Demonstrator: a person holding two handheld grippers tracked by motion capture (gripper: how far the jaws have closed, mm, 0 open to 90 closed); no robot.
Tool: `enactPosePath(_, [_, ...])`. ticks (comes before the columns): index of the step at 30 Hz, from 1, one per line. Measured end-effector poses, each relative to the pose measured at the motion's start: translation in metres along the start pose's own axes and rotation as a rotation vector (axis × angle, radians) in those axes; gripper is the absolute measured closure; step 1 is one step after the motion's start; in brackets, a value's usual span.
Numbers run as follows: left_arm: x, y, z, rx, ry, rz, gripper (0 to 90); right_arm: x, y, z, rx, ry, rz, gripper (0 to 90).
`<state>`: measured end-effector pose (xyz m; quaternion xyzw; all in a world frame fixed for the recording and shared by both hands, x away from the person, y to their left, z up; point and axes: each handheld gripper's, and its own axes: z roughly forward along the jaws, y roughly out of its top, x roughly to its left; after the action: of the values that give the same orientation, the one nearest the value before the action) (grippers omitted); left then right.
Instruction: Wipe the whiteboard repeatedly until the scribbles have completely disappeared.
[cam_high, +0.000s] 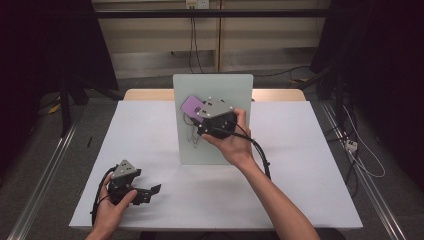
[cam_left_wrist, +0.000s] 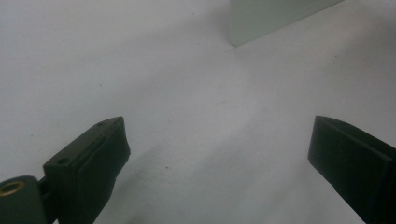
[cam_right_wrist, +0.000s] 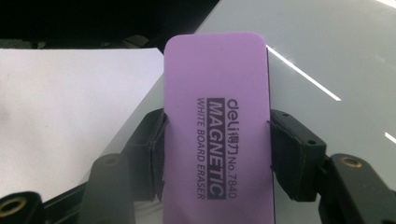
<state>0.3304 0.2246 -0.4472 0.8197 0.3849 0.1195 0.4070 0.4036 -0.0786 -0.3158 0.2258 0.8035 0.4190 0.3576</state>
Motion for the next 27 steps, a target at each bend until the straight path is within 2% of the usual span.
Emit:
enactPosePath(3, [0.000,0.000,0.000,-0.001,-0.001,-0.003,5.0,0.005,-0.002,0.003,0.008,0.015,-0.003,41.8])
enactPosePath(9, [0.001,0.000,0.000,-0.003,-0.002,-0.004,5.0,0.013,-0.008,0.008,0.015,0.049,0.020,41.8])
enactPosePath(24, [0.000,-0.001,-0.001,-0.008,-0.002,0.000,5.0,0.032,-0.022,0.018,0.044,0.100,0.010,41.7])
enactPosePath(27, [0.000,0.000,-0.002,-0.013,-0.002,0.004,5.1,0.035,-0.024,0.019,0.045,0.116,0.023,41.7])
